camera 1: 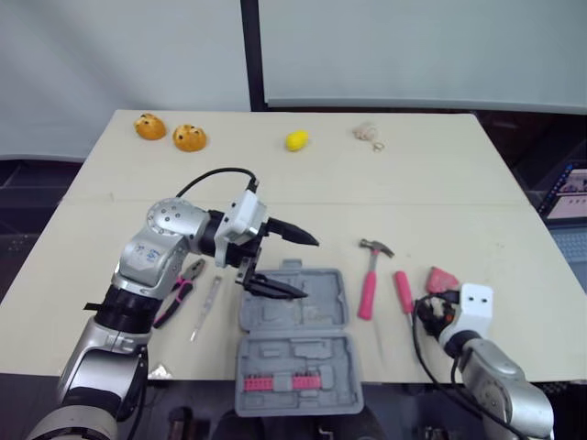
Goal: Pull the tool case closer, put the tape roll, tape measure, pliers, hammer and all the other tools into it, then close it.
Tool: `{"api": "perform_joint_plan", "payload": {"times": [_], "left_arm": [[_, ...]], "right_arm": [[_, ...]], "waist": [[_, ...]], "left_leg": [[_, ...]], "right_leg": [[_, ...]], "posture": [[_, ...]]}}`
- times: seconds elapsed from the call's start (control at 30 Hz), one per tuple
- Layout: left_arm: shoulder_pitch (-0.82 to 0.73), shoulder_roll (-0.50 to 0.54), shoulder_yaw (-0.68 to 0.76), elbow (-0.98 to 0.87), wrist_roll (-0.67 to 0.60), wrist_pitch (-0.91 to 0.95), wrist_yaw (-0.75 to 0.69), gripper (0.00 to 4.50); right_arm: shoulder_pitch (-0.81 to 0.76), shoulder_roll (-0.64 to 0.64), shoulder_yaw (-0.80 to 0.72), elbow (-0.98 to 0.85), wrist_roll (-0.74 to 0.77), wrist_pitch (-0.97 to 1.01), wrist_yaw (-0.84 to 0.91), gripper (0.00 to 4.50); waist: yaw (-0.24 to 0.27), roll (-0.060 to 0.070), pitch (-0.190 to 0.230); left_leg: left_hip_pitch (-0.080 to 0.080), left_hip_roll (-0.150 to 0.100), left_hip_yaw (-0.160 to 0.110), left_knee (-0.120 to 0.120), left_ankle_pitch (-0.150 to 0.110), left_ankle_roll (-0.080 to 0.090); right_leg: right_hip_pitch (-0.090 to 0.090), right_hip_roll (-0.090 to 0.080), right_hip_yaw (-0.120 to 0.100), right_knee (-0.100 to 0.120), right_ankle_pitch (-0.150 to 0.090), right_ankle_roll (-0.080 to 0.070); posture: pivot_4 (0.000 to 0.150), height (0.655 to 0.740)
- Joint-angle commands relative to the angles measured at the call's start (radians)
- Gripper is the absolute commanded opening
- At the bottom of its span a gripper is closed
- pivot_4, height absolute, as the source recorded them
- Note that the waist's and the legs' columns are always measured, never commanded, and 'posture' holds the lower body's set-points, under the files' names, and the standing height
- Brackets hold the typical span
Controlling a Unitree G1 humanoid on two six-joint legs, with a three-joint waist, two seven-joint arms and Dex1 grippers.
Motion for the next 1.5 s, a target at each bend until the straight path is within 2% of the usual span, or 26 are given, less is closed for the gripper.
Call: {"api": "perform_joint_plan", "payload": {"times": [0.03,0.1,0.2,0.23,0.43,0.7,0.9,1.17,1.5], "left_arm": [[-0.017,0.001,0.015,-0.006,0.001,-0.019,-0.002,4.5],[-0.015,0.002,0.015,-0.005,0.001,-0.022,-0.003,4.5],[-0.014,0.002,0.014,-0.004,0.005,-0.028,-0.003,4.5],[-0.014,0.002,0.014,-0.002,0.006,-0.03,-0.003,4.5],[-0.013,0.011,0.018,0.008,0.011,-0.039,-0.011,4.5],[0.023,0.048,0.046,-0.01,0.003,-0.027,-0.005,4.5],[0.1,0.134,0.095,-0.066,-0.032,0.022,-0.011,4.5],[0.222,0.239,0.123,-0.141,-0.04,0.027,-0.048,4.5],[0.3,0.281,0.143,-0.203,-0.046,0.025,-0.038,4.5]], "right_arm": [[-0.002,0.006,0.0,0.005,-0.015,-0.025,-0.014,2.62],[-0.007,0.01,0.002,0.017,-0.022,-0.03,-0.012,1.88],[-0.015,0.015,0.005,0.04,-0.031,-0.041,-0.008,0.34],[-0.018,0.016,0.006,0.051,-0.034,-0.046,-0.007,0.08],[-0.012,0.02,0.009,0.064,-0.04,-0.059,-0.006,0.08],[0.052,-0.015,0.0,-0.01,-0.031,-0.043,0.023,0.08],[0.16,-0.055,-0.022,-0.081,-0.001,-0.025,0.075,0.08],[0.368,-0.118,-0.026,-0.267,0.088,0.051,0.184,0.08],[0.532,-0.117,-0.045,-0.384,0.135,0.082,0.209,0.08]], "waist": [[0.0,0.0,0.0],[-0.001,0.0,0.0],[-0.002,0.0,0.0],[-0.001,0.0,0.0],[-0.002,0.0,0.0],[0.0,0.0,0.0],[0.002,0.0,0.0],[0.003,0.0,0.0],[0.003,0.0,0.0]], "left_leg": [[0.0,0.0,0.0,0.0,0.0,0.0],[0.0,0.0,0.0,0.0,0.0,0.0],[0.0,0.0,0.0,0.0,0.0,0.0],[0.0,0.0,0.0,0.0,0.0,0.0],[0.0,0.0,0.0,0.0,0.0,0.0],[0.0,0.0,0.0,-0.001,0.0,0.0],[0.0,0.001,-0.001,-0.002,0.0,0.0],[-0.003,0.001,-0.001,-0.003,-0.001,0.001],[-0.012,0.001,-0.001,-0.003,-0.002,0.002]], "right_leg": [[0.0,0.0,0.0,0.0,0.0,0.0],[0.0,0.0,0.0,0.0,0.0,0.0],[0.0,0.0,0.0,-0.001,0.0,0.0],[0.0,0.0,0.0,-0.001,0.0,0.0],[0.001,-0.001,0.0,-0.001,0.0,0.0],[0.0,-0.001,0.0,-0.001,0.0,0.0],[-0.004,-0.001,-0.001,-0.003,0.0,0.0],[-0.006,-0.001,-0.001,-0.005,0.0,0.0],[-0.01,-0.002,-0.001,-0.005,0.0,0.0]], "posture": [[0.15,0.737],[0.15,0.737],[0.15,0.737],[0.15,0.737],[0.15,0.737],[0.15,0.737],[0.15,0.737],[0.15,0.737],[0.15,0.737]]}}
